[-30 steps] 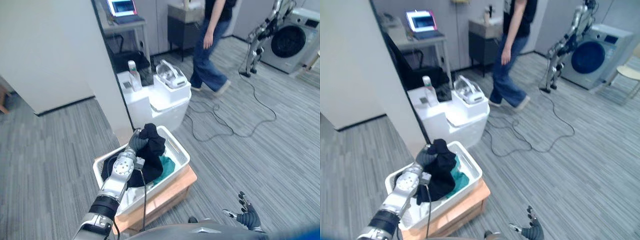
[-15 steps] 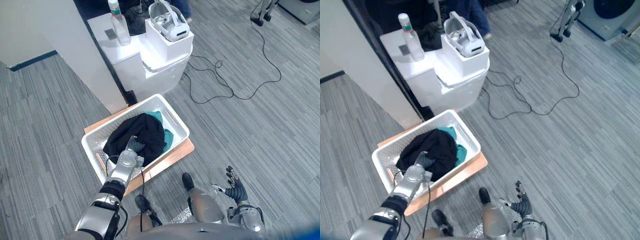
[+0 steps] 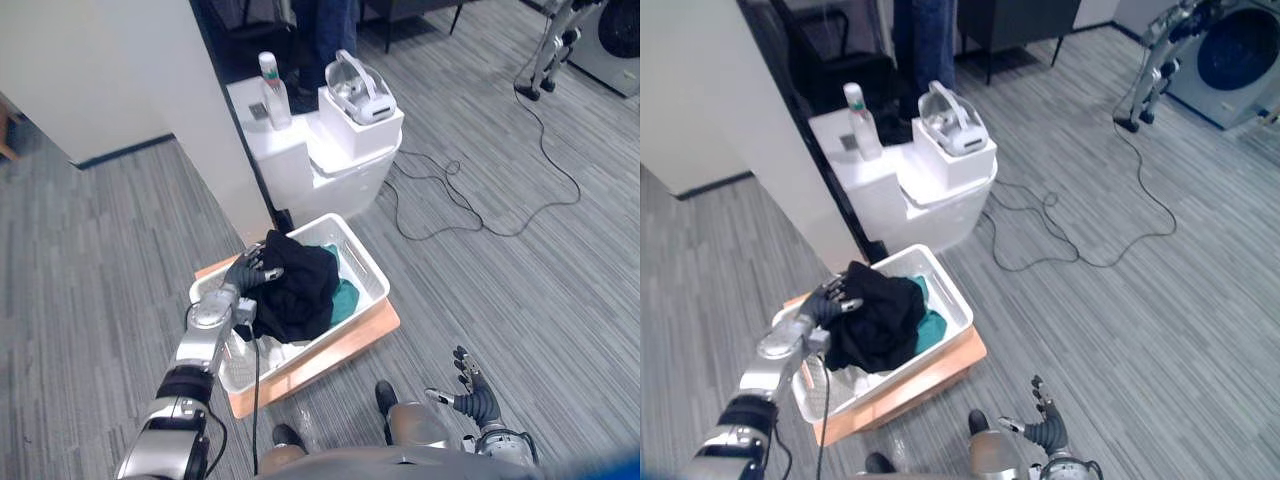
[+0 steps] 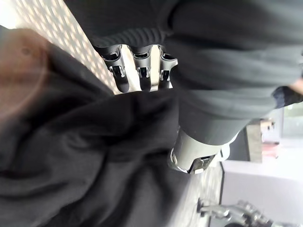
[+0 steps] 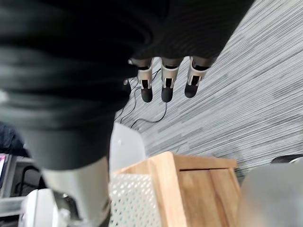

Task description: Tidy the bed and pick cloth on bed and put in laundry

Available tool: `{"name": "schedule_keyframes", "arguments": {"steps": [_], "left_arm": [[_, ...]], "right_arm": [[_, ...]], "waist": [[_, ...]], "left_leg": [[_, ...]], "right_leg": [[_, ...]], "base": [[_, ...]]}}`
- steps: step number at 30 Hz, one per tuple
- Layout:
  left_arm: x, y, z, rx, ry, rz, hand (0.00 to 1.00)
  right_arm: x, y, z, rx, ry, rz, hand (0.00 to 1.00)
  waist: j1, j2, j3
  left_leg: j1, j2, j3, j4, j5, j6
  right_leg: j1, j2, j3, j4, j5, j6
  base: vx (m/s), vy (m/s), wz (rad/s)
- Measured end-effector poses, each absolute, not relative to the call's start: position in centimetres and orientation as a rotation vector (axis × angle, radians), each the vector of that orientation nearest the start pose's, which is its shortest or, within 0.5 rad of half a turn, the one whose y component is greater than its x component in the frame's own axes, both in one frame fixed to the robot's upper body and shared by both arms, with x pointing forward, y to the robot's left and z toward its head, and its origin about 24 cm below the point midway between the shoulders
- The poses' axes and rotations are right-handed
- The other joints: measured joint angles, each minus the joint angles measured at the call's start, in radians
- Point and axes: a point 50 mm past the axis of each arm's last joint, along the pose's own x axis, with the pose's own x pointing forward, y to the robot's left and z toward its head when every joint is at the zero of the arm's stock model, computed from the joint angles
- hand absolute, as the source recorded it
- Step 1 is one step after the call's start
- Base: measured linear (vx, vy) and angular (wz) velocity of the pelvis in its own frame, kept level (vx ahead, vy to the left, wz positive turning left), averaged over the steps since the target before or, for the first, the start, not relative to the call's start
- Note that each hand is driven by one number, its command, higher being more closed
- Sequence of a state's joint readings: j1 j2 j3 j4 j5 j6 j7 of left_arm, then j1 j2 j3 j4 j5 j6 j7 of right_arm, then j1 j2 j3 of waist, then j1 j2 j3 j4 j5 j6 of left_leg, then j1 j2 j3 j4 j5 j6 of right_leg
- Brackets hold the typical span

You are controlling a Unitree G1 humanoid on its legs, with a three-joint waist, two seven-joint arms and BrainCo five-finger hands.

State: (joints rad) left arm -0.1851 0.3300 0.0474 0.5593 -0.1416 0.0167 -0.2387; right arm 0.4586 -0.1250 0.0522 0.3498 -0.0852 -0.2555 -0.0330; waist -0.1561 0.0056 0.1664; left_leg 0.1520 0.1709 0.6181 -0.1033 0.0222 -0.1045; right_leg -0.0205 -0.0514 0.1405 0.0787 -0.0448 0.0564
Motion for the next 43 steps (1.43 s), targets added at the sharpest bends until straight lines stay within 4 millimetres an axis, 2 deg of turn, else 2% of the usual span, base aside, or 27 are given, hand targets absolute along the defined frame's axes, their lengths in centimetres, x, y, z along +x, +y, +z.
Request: {"name": "schedule_keyframes", "arguments": {"steps": [2, 5, 10, 12, 17, 20, 24, 26, 29, 32, 35, 38, 43], "left_arm": [[25.1, 23.9, -3.2, 0.107, 0.438, -0.129, 0.0], [23.4, 24.1, -4.4, 0.095, 0.497, -0.156, 0.0], [22.1, 24.4, -4.7, 0.1, 0.513, -0.154, 0.0], [21.8, 24.6, -4.7, 0.104, 0.511, -0.131, 0.0], [19.6, 27.0, -5.2, 0.004, 0.522, 0.053, 0.0], [17.2, 28.6, -6.1, -0.054, 0.559, 0.211, 0.0], [11.4, 29.7, -9.2, -0.081, 0.758, 0.36, 0.0], [7.1, 29.4, -11.5, -0.136, 0.899, 0.453, 0.0], [2.9, 28.5, -13.3, -0.248, 1.009, 0.564, 0.0], [-0.2, 27.0, -14.5, -0.32, 1.092, 0.636, 0.0], [-1.7, 25.6, -15.1, -0.394, 1.127, 0.69, 0.0], [-2.1, 24.4, -15.5, -0.417, 1.157, 0.69, 0.0], [-1.4, 22.4, -16.2, -0.454, 1.182, 0.65, 0.0]], "right_arm": [[9.9, -18.8, -9.2, -0.197, 0.576, -0.026, 0.0], [9.4, -18.7, -9.8, -0.209, 0.627, -0.002, 0.0], [9.3, -18.7, -10.7, -0.21, 0.685, 0.004, 0.0], [9.2, -18.8, -11.0, -0.21, 0.706, 0.004, 0.0], [8.6, -19.1, -12.0, -0.198, 0.78, -0.017, 0.0], [7.8, -19.8, -12.6, -0.171, 0.828, -0.083, 0.0], [6.5, -20.7, -13.4, -0.122, 0.894, -0.159, 0.0], [5.8, -21.1, -13.9, -0.085, 0.923, -0.199, 0.0], [5.3, -21.6, -14.3, -0.042, 0.946, -0.247, 0.0], [5.5, -22.4, -14.3, 0.011, 0.922, -0.31, 0.0], [5.1, -22.7, -14.6, 0.096, 0.934, -0.401, 0.0], [4.4, -22.4, -15.1, 0.151, 0.976, -0.424, 0.0], [3.5, -21.9, -15.6, 0.23, 1.052, -0.437, 0.0]], "waist": [[0.009, 0.013, -0.024], [0.023, 0.017, -0.058], [0.037, 0.01, -0.081], [0.038, 0.008, -0.086], [0.041, 0.01, -0.093], [0.061, 0.012, -0.096], [0.069, 0.013, -0.113], [0.095, 0.02, -0.125], [0.116, 0.011, -0.131], [0.119, 0.014, -0.133], [0.121, 0.021, -0.133], [0.124, 0.029, -0.138], [0.123, 0.038, -0.143]], "left_leg": [[0.026, 0.0, -0.019, 0.0, 0.001, -0.001], [0.04, 0.0, -0.035, 0.0, 0.004, -0.003], [0.039, -0.003, -0.063, -0.001, 0.012, -0.001], [0.037, -0.004, -0.083, -0.001, 0.017, 0.0], [0.029, -0.004, -0.107, -0.001, 0.011, -0.003], [0.022, -0.008, -0.12, -0.001, 0.011, -0.002], [0.027, -0.016, -0.135, -0.001, 0.003, -0.002], [0.043, -0.016, -0.132, -0.001, -0.007, -0.002], [0.064, -0.016, -0.131, 0.0, -0.015, -0.008], [0.085, -0.014, -0.121, 0.0, -0.027, -0.013], [0.1, -0.011, -0.102, 0.001, -0.036, -0.02], [0.113, -0.001, -0.077, 0.002, -0.044, -0.028], [0.117, 0.001, -0.077, 0.002, -0.048, -0.031]], "right_leg": [[0.036, -0.003, -0.021, 0.0, -0.014, -0.002], [0.055, -0.004, -0.042, 0.001, -0.021, -0.005], [0.066, -0.005, -0.066, 0.01, -0.034, -0.006], [0.066, -0.006, -0.075, 0.01, -0.038, -0.005], [0.068, -0.006, -0.093, 0.008, -0.049, -0.004], [0.075, -0.008, -0.101, 0.008, -0.054, -0.001], [0.09, -0.021, -0.12, 0.013, -0.066, 0.002], [0.101, -0.024, -0.123, 0.019, -0.074, 0.002], [0.119, -0.032, -0.127, 0.034, -0.097, 0.001], [0.133, -0.033, -0.126, 0.041, -0.113, 0.001], [0.132, -0.029, -0.121, 0.059, -0.127, -0.002], [0.132, -0.017, -0.103, 0.065, -0.133, -0.007], [0.127, -0.016, -0.107, 0.087, -0.153, -0.008]], "base": [[0.03, -0.021, 0.22], [0.01, -0.021, 0.19], [-0.05, -0.033, 0.15], [-0.05, -0.039, 0.18], [-0.02, -0.025, 0.1], [0.06, -0.005, 0.16], [0.07, 0.013, 0.18], [0.13, 0.004, -0.05], [0.1, 0.004, 0.06], [0.07, -0.001, -0.04], [0.06, -0.015, -0.15], [0.06, -0.03, -0.21], [0.02, -0.028, -0.01]]}}
